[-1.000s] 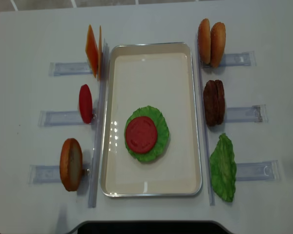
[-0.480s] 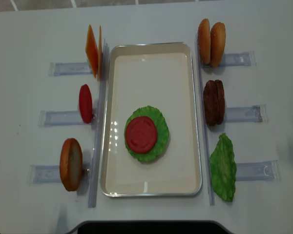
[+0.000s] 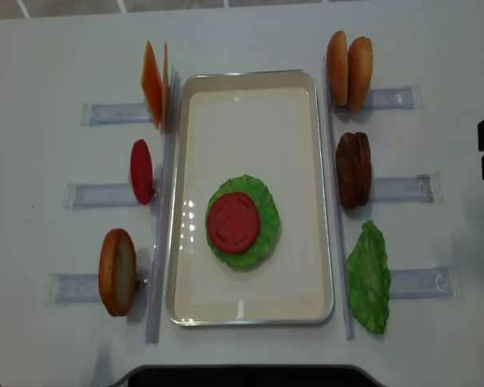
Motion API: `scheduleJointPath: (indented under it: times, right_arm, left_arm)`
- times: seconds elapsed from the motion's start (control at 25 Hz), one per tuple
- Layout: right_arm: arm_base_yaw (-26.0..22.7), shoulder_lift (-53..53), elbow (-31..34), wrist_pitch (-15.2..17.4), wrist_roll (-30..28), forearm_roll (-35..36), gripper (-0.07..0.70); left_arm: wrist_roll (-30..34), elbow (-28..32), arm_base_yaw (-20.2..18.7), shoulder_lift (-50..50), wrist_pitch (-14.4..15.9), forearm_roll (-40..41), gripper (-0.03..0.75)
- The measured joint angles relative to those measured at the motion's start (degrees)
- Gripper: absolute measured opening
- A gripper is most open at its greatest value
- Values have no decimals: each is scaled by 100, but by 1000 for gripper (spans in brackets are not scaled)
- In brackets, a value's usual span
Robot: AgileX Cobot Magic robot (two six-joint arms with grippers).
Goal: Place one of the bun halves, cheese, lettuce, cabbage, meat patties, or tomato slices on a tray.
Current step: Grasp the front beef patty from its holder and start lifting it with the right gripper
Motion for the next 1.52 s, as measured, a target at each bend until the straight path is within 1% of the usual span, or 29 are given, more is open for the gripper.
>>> scheduleJointPath:
  times: [0.12,0.24,0.36,0.48,0.56,0.72,0.84,1.2,1.52]
  right_arm:
    - [488,185,-105,-7,344,-24,352]
    - [976,567,-297,-96,629,-37,352]
    - [1463,1015,-571,-329,844,-43,352]
    - [1789,1406,-878,-528,981,-43,352]
    - [1960,1680,-1079,-588,1019,-38,352]
    - [2164,2096,-1321,-676,1038,-4,361]
    - [2287,2246,-1359,-865,1044,3,364]
    - [2323,2627,-1359,-1283,1065,131,368]
    - [2280,3074,-1359,-1333,1059,209,368]
  left_arm:
    - [0,0,0,0,0,0,-7]
    - [0,0,0,0,0,0,-7]
    - [0,0,0,0,0,0,-7]
    - [0,0,0,0,0,0,-7]
    - [0,0,0,0,0,0,-7]
    - [0,0,0,0,0,0,-7]
    - [0,0,0,0,0,0,-7]
    - [0,0,0,0,0,0,-7]
    - [0,4,0,0,0,0,-7]
